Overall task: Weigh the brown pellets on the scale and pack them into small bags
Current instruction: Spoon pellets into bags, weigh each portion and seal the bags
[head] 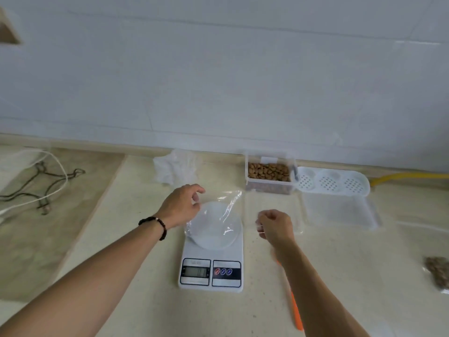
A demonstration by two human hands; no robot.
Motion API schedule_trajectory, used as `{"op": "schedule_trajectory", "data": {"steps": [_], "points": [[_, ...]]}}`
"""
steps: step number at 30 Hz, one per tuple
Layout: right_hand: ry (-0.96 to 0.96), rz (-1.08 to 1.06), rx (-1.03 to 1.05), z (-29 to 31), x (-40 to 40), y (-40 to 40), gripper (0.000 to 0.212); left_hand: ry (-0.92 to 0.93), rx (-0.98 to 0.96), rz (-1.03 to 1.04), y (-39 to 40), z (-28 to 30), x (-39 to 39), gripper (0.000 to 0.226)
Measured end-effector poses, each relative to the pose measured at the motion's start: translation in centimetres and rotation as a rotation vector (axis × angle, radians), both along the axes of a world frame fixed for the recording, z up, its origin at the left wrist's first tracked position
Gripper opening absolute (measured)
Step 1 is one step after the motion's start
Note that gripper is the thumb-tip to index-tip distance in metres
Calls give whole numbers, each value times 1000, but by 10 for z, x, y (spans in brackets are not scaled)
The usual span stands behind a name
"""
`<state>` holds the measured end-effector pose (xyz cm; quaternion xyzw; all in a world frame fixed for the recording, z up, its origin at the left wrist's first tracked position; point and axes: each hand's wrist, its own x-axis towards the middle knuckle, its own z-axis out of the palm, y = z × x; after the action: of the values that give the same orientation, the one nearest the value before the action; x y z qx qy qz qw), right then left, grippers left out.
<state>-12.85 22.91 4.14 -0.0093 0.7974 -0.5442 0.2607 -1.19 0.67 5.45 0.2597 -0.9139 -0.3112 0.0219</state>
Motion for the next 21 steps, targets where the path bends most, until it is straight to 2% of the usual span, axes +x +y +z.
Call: {"op": "schedule_trajectory", "data": {"steps": [3,9,13,16,21], "points": [[-12,20,79,-14,5,-7,11,-14,-14,28,-15,-15,2,35],[-47,66,191,-32,10,-13,34,-50,-1,30,-22,-33,4,37],[6,92,274,-33,13,-12,42,-51,-32,39,-20,-36,15,48],[146,103,342,-25,22,-7,43,-11,-174,44,-12,-37,32,53],[546,216,434,-25,61,12,39,46,-333,9,20,-48,79,55]]}}
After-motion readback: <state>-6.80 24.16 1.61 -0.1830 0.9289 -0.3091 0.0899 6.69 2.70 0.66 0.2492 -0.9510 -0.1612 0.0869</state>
